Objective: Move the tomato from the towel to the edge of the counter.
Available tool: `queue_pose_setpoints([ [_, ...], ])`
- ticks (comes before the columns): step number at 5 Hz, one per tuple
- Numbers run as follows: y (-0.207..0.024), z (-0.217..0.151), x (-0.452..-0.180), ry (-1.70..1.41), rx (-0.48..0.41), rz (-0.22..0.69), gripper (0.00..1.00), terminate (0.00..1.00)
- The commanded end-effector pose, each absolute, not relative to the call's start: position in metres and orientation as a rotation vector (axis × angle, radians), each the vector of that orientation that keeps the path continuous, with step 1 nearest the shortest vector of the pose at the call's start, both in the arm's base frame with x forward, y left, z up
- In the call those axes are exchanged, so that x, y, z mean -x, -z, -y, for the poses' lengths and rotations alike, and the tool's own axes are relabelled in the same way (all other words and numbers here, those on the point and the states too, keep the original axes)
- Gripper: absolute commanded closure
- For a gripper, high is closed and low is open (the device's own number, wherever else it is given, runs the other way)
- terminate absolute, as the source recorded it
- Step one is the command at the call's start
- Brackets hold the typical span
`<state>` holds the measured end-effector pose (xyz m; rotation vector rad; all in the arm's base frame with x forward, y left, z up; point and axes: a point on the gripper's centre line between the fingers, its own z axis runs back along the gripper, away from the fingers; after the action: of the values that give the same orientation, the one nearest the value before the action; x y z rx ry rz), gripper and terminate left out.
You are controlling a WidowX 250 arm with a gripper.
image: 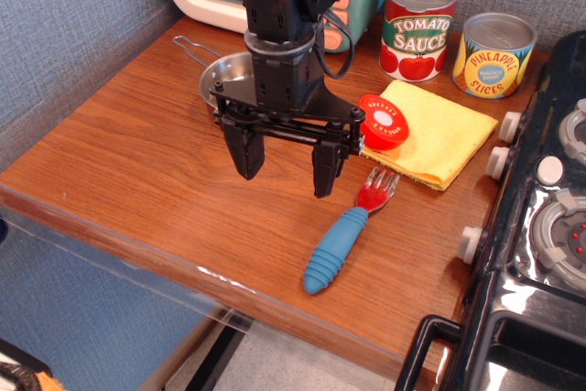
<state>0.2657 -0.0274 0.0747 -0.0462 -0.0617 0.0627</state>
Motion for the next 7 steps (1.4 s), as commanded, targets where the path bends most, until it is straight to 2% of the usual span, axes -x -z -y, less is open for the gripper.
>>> queue_pose_setpoints([
  [1, -0.075, 0.027, -0.266, -0.063, 0.046, 0.062, 0.00, 0.00],
  [2, -0.067, 0.046, -0.283, -0.151, 0.048, 0.114, 0.00, 0.00],
  [3, -0.068, 0.058, -0.309, -0.183, 0.028, 0.103, 0.00, 0.00],
  [5, -0.073, 0.062, -0.378, -0.341, 0.097, 0.107, 0.00, 0.00],
  [6, -0.072, 0.055, -0.398, -0.391, 0.070, 0.117, 0.00, 0.00],
  [7, -0.062, 0.046, -0.407, -0.424, 0.018, 0.109, 0.00, 0.00],
])
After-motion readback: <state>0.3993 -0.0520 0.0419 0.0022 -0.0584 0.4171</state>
